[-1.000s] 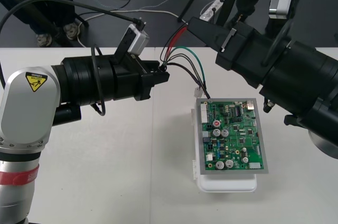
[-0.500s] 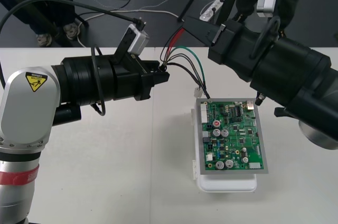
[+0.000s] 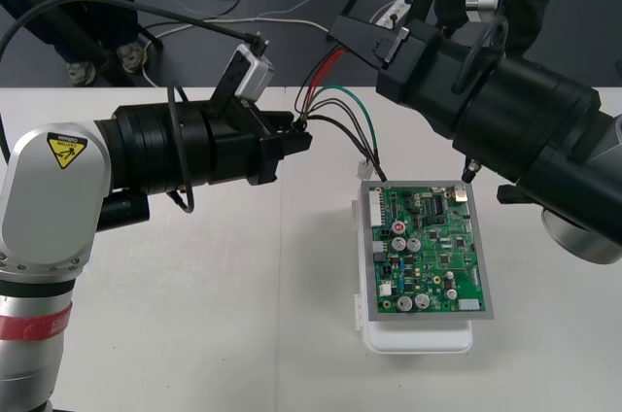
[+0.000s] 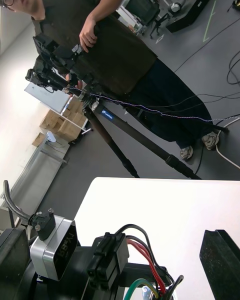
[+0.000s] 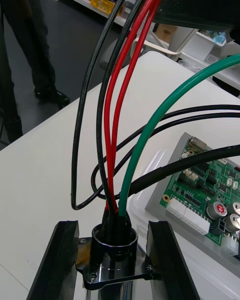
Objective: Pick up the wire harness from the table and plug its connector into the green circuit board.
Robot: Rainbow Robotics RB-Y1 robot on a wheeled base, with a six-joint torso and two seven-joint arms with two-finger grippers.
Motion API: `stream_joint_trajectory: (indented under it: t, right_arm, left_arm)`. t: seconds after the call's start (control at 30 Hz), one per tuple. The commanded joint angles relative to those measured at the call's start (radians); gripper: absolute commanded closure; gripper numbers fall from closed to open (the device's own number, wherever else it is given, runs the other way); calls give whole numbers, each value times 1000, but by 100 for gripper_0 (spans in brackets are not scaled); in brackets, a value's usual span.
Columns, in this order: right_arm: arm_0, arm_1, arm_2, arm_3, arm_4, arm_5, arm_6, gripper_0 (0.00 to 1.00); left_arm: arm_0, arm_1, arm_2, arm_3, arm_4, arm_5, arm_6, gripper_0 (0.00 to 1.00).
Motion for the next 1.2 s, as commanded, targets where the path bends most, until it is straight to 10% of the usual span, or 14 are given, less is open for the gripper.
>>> stream_joint_trajectory:
  t: [0.03,0.93,1.0,1.07,1.2]
  right_arm:
    - [-39,-9,27,-40,-8,12,40,0]
    - [-37,-23,38,-54,40,11,68,0]
    - [-37,-24,38,-54,52,12,68,36]
    - [-37,-24,38,-54,63,12,68,99]
    - [-37,-24,38,-45,106,12,68,100]
  left_arm:
    - [-3,22,-15,-11,10,55,-11,92]
    - [-1,22,-15,-11,5,55,-13,78]
    - [-1,22,-15,-11,7,55,-13,78]
    - [-1,22,-15,-11,5,56,-14,78]
    - [0,22,-18,-11,5,55,-14,78]
